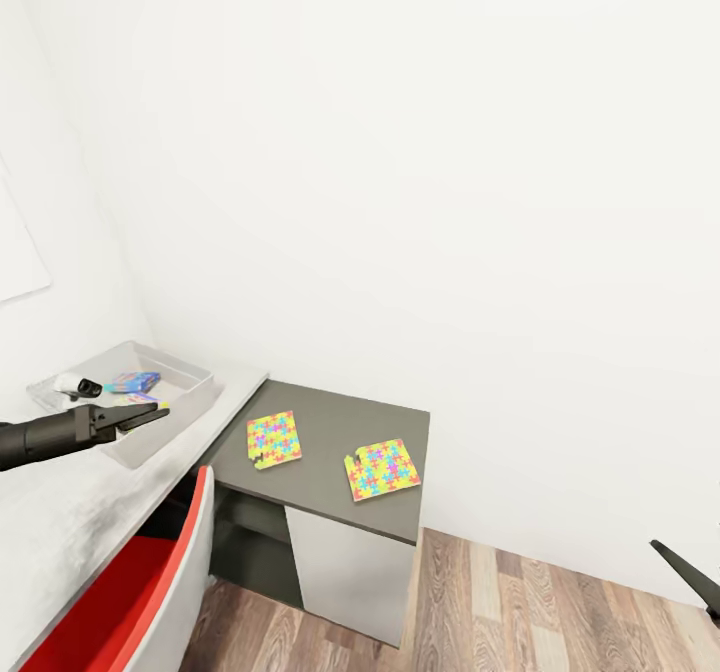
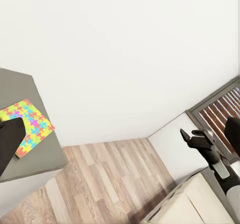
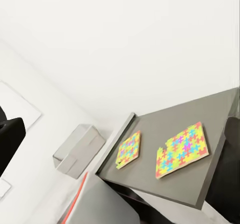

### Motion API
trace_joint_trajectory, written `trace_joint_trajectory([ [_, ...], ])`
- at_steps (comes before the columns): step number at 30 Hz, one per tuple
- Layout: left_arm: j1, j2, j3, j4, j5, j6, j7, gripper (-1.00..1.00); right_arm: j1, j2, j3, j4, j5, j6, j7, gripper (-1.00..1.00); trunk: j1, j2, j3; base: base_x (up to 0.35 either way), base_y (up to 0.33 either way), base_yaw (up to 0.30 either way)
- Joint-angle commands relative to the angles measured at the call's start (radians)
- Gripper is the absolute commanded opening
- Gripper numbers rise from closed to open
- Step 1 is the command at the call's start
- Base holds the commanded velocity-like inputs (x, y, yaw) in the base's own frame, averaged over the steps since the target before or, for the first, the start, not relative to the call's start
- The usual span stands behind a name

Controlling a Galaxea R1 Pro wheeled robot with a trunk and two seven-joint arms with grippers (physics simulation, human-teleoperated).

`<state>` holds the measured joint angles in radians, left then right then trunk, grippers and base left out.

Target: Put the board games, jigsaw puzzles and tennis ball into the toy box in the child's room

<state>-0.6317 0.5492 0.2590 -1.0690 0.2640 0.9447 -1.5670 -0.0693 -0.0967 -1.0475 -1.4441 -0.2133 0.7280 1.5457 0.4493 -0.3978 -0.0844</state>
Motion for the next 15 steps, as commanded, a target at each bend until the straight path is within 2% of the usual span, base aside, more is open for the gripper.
trace_joint_trajectory([
  [1, 0.000, -0.001, 0.001, -0.001, 0.000, 0.010, -0.004, 1.00, -0.001, 0.000, 0.000, 0.001, 0.001, 0.010, 0.004, 1.00, 0.001, -0.002, -0.001, 0.000, -0.118, -0.201],
  [8, 0.002, -0.004, 0.000, 0.000, 0.000, 0.008, -0.004, 1.00, -0.001, -0.001, -0.003, 0.003, 0.001, 0.010, 0.004, 1.00, 0.001, -0.002, 0.007, 0.000, -0.201, -0.208],
  [15, 0.003, -0.006, -0.001, -0.001, 0.000, 0.006, -0.004, 1.00, -0.002, -0.001, -0.002, 0.004, 0.000, 0.009, -0.002, 1.00, 0.001, -0.002, 0.015, 0.000, -0.070, -0.212],
])
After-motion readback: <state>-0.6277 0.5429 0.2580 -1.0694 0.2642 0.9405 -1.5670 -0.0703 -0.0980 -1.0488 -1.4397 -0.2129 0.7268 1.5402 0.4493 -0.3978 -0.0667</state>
